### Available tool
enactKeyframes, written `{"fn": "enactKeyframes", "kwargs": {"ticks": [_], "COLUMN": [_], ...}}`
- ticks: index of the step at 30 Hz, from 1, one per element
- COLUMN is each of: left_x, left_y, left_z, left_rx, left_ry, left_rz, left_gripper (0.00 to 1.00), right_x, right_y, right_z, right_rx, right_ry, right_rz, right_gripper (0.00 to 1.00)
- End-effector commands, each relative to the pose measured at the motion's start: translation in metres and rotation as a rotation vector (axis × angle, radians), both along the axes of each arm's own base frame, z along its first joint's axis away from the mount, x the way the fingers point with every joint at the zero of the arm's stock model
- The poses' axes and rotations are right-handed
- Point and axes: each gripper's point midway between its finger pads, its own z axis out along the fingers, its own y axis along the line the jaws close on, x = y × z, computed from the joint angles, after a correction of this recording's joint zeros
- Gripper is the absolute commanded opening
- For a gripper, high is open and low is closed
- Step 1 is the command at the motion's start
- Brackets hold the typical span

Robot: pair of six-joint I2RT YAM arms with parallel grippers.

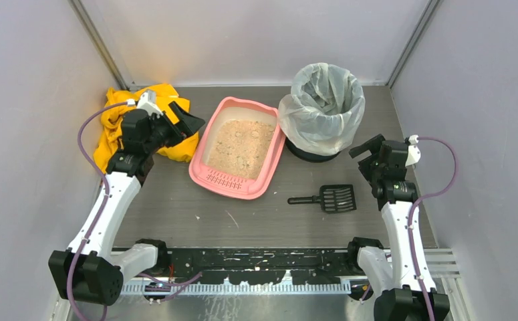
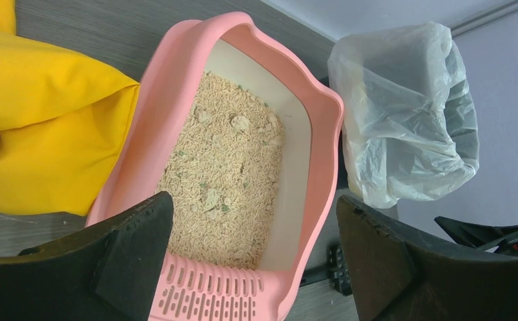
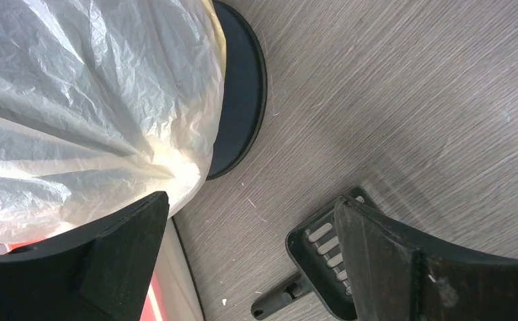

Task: Clean the litter box

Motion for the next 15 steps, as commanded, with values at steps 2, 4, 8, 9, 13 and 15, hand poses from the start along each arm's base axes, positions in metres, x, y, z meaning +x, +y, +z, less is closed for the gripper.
{"fn": "enactKeyframes", "kwargs": {"ticks": [2, 4, 8, 9, 13, 15], "left_x": [0.002, 0.003, 0.006, 0.006, 0.007, 0.008], "left_y": [-0.001, -0.001, -0.002, -0.002, -0.001, -0.002], "left_z": [0.005, 0.003, -0.001, -0.002, -0.010, -0.013], "left_rx": [0.007, 0.009, 0.009, 0.006, 0.008, 0.007], "left_ry": [-0.036, -0.028, -0.012, -0.010, 0.005, 0.010], "left_rz": [-0.014, -0.015, -0.018, -0.019, -0.011, -0.013], "left_gripper": [0.91, 0.91, 0.91, 0.91, 0.91, 0.91], "right_x": [0.010, 0.011, 0.008, 0.008, 0.001, -0.001], "right_y": [0.003, 0.004, -0.004, -0.006, -0.008, -0.001], "right_z": [0.010, 0.008, 0.002, 0.000, -0.020, -0.032], "right_rx": [-0.003, -0.002, -0.021, -0.021, 0.027, 0.075], "right_ry": [-0.049, -0.042, -0.008, 0.003, 0.060, 0.084], "right_rz": [0.027, 0.038, 0.000, -0.014, -0.081, -0.071], "right_gripper": [0.99, 1.00, 1.00, 1.00, 1.00, 1.00]}}
